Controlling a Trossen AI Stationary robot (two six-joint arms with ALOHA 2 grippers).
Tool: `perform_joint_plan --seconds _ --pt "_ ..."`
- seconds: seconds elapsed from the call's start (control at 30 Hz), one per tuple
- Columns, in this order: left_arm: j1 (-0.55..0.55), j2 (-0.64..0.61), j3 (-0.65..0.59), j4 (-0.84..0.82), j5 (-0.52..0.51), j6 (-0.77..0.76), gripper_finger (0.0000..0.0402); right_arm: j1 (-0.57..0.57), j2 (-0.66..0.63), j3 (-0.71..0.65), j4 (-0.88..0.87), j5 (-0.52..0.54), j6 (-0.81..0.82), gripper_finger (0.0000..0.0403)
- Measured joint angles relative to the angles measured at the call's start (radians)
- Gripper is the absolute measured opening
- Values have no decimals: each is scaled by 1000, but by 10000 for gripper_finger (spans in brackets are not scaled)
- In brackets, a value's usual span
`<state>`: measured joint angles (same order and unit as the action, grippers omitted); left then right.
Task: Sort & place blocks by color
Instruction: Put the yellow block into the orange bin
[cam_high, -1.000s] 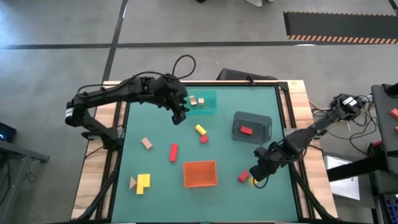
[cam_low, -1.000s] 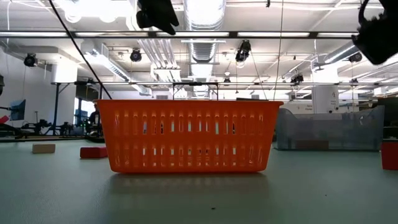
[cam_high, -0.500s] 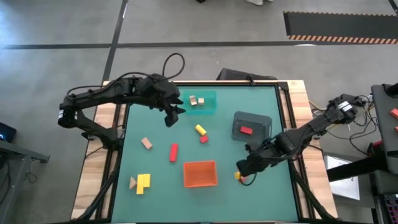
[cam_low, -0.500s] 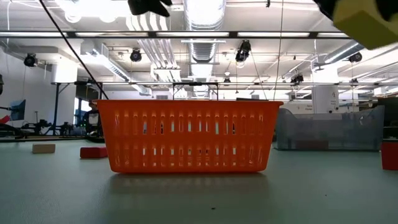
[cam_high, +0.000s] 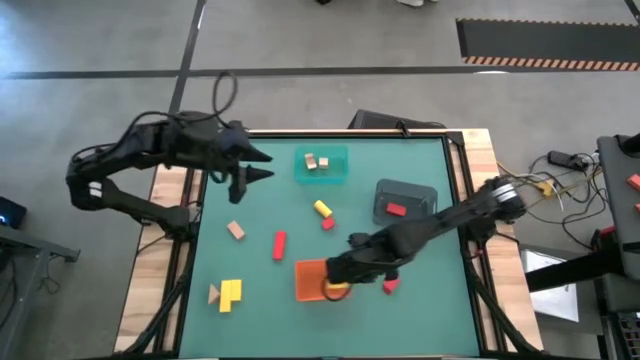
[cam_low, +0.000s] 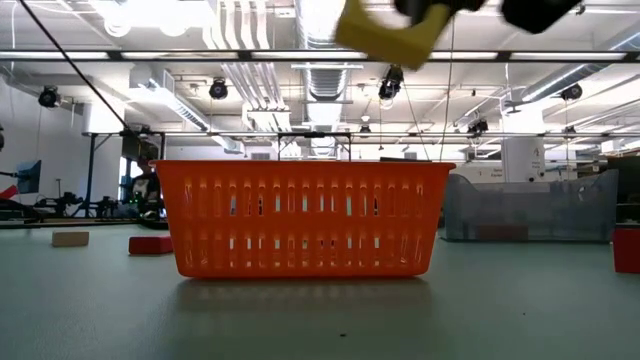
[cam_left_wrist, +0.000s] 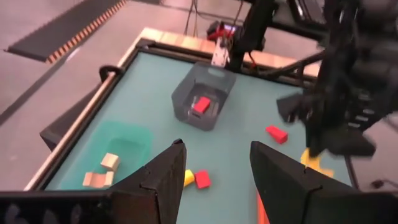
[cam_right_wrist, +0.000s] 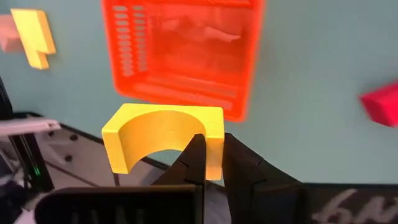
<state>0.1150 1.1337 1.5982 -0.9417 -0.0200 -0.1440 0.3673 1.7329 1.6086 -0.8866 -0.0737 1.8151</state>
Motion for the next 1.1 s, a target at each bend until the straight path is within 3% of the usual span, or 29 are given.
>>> perform_joint_plan --seconds 0.23,0.53,0.8,1.1 --pt "1 -58 0 14 0 1 164 -60 174 191 -9 1 -21 17" --pt "1 -74 0 17 -2 51 164 -106 331 370 -226 -27 -110 17" --pt "1 -68 -2 11 -5 67 164 -108 426 418 -227 -32 -106 18" --pt "1 -77 -2 12 -5 99 164 -112 434 377 -234 -29 -125 33"
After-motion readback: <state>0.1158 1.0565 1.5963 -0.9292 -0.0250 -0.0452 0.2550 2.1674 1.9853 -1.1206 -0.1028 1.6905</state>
